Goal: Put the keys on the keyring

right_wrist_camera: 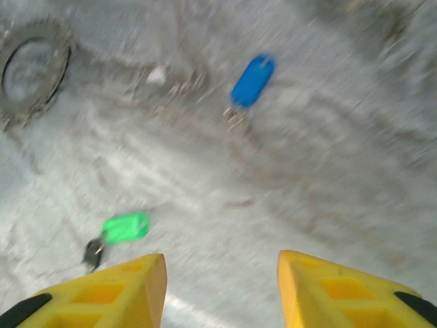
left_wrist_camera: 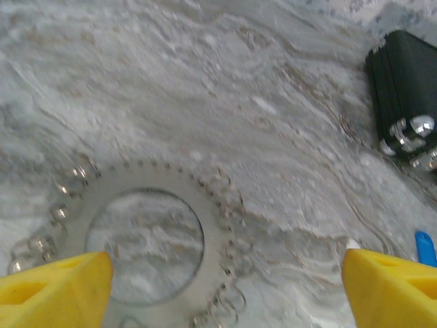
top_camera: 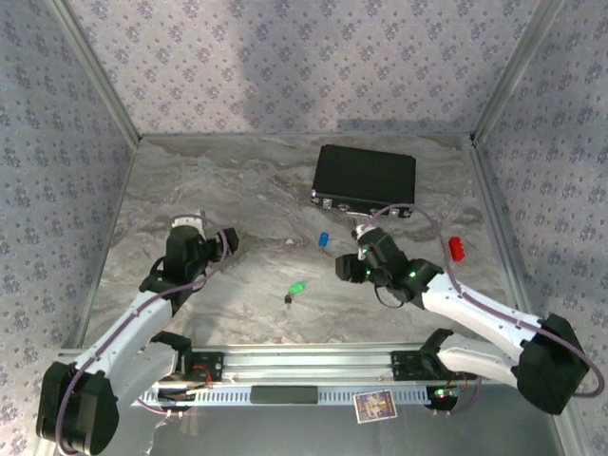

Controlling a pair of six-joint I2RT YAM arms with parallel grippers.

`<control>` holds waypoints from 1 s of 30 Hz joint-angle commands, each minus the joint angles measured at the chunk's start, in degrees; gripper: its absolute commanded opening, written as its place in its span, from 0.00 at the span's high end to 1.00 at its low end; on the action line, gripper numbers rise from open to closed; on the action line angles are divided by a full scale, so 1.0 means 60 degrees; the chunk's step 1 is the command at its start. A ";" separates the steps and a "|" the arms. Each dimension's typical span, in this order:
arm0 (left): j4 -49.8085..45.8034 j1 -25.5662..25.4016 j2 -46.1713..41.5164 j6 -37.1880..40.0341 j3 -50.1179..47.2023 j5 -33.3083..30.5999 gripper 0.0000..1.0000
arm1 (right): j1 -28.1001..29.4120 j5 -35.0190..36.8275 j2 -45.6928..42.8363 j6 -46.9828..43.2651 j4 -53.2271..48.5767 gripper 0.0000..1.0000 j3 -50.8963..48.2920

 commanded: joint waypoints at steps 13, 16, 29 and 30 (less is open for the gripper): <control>-0.2934 -0.0443 -0.0849 -0.2072 -0.0227 -0.0659 0.23 | 0.2199 -0.0257 0.3654 0.2787 0.1356 0.63 0.1546; -0.3339 -0.0451 -0.0703 -0.2203 -0.0054 -0.0817 0.23 | 0.2190 -0.0201 0.4077 0.3070 0.1562 0.63 0.1593; -0.4134 -0.0429 0.1382 -0.2183 0.1150 -0.1998 0.37 | 0.2170 0.0047 0.4676 0.2717 0.1502 0.63 0.2167; -0.4073 -0.0429 0.1667 -0.2094 0.1261 -0.2037 0.39 | 0.2158 0.0065 0.4642 0.2722 0.1475 0.63 0.2158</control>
